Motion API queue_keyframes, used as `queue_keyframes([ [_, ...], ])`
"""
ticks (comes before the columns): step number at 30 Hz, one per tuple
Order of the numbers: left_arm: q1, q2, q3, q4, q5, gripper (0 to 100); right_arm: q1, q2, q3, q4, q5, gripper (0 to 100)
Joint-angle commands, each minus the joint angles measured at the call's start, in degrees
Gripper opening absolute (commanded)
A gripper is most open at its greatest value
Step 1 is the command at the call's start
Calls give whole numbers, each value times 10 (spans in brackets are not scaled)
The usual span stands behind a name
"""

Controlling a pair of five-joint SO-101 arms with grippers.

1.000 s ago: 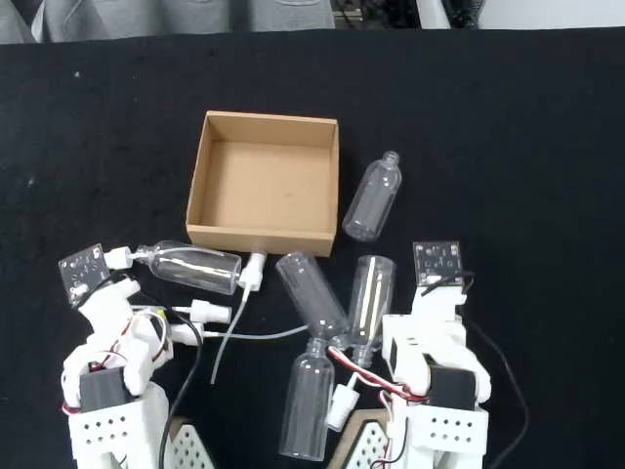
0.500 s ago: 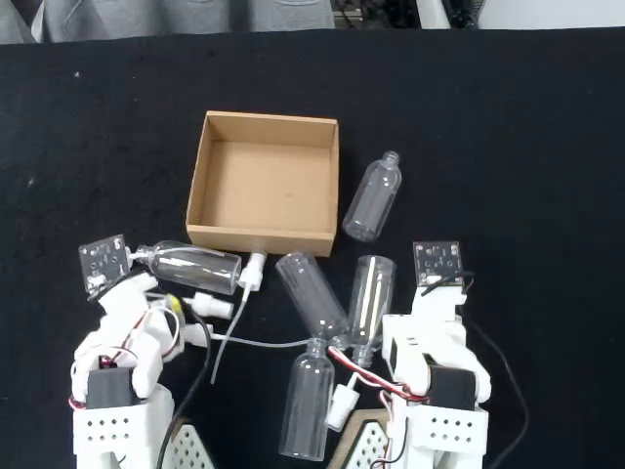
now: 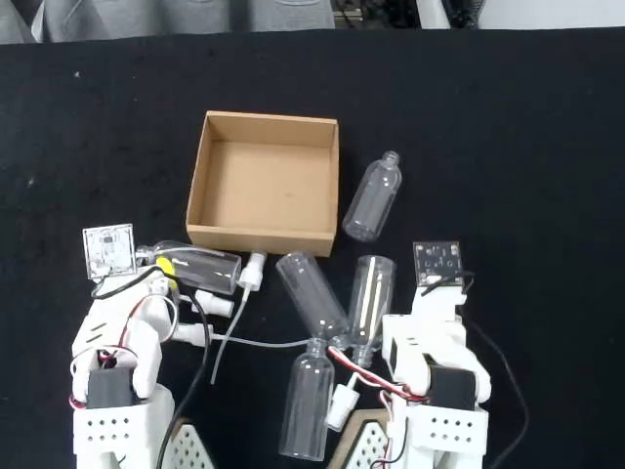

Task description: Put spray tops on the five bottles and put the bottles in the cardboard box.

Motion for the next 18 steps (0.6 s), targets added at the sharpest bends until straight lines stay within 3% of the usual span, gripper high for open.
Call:
queue_keyframes([
  [1, 1, -5, 1, -7, -11, 33, 42, -55, -27, 7, -3, 12],
  [6, 0, -5, 0, -7, -4, 29, 125, -55, -58, 3, -3, 12],
  [13, -11, -4, -6, 8, -7, 29, 131, -54, -79, -38, -2, 12],
  [18, -15, -4, -17, 28, -8, 30, 131, -54, -75, -91, 122, 15],
])
